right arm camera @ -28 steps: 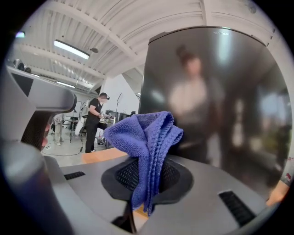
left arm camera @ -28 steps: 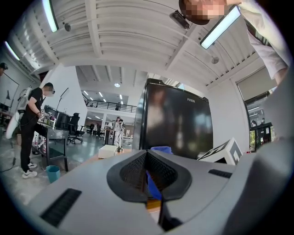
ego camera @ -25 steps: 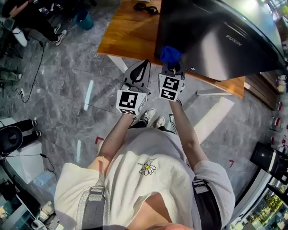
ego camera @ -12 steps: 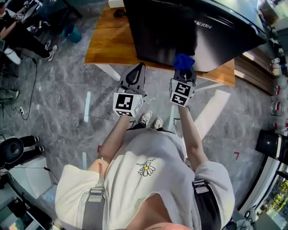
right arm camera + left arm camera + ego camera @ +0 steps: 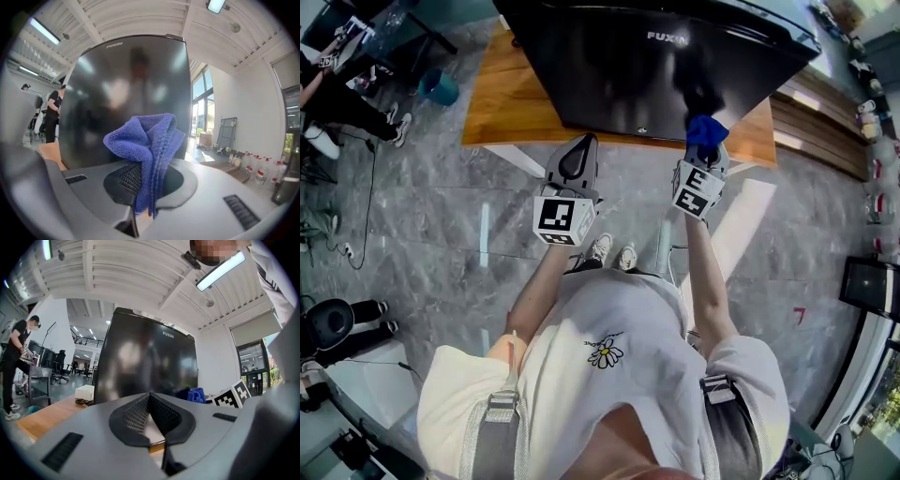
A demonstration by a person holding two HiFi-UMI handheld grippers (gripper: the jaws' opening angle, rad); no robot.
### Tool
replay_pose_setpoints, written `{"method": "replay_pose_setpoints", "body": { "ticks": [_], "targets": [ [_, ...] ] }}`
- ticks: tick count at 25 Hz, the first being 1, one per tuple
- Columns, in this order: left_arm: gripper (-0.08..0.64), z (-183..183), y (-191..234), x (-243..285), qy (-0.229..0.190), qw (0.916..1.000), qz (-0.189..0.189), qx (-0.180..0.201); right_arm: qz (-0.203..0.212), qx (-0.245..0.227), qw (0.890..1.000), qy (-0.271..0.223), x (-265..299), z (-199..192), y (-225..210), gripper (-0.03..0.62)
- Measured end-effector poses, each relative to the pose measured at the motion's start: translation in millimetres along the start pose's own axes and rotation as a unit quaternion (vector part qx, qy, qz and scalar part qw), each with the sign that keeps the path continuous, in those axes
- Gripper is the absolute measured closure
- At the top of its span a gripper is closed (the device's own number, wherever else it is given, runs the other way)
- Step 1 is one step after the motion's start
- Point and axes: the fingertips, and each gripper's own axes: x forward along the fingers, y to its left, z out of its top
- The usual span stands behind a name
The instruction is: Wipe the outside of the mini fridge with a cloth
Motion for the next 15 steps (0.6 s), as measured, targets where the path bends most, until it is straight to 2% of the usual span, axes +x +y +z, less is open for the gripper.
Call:
{"method": "replay_pose_setpoints", "body": {
  "ticks": [3, 7, 11, 15],
  "targets": [
    [0.555, -1.6, -8.5, 5.4, 0.003, 1.0000, -0.004, 0.004, -0.031, 0.013, 0.999, 0.009, 3.2, -7.4, -31.5, 0.520],
    [0.555, -1.9, -15.0, 9.4, 0.006, 1.0000, -0.002, 0.007, -0.050, 0.009, 0.999, 0.011, 6.2, -10.5, -59.1, 0.520],
    [0.555, -3.9, -16.4, 9.5, 0.009, 0.9999, 0.002, 0.009, -0.052, 0.002, 0.999, 0.009, 8.1, -13.0, -67.4, 0.520],
    [0.555, -5.4, -16.0, 7.8, 0.013, 0.9998, 0.005, 0.012, -0.062, 0.016, 0.998, 0.011, 9.4, -15.3, -76.7, 0.520]
  ]
}}
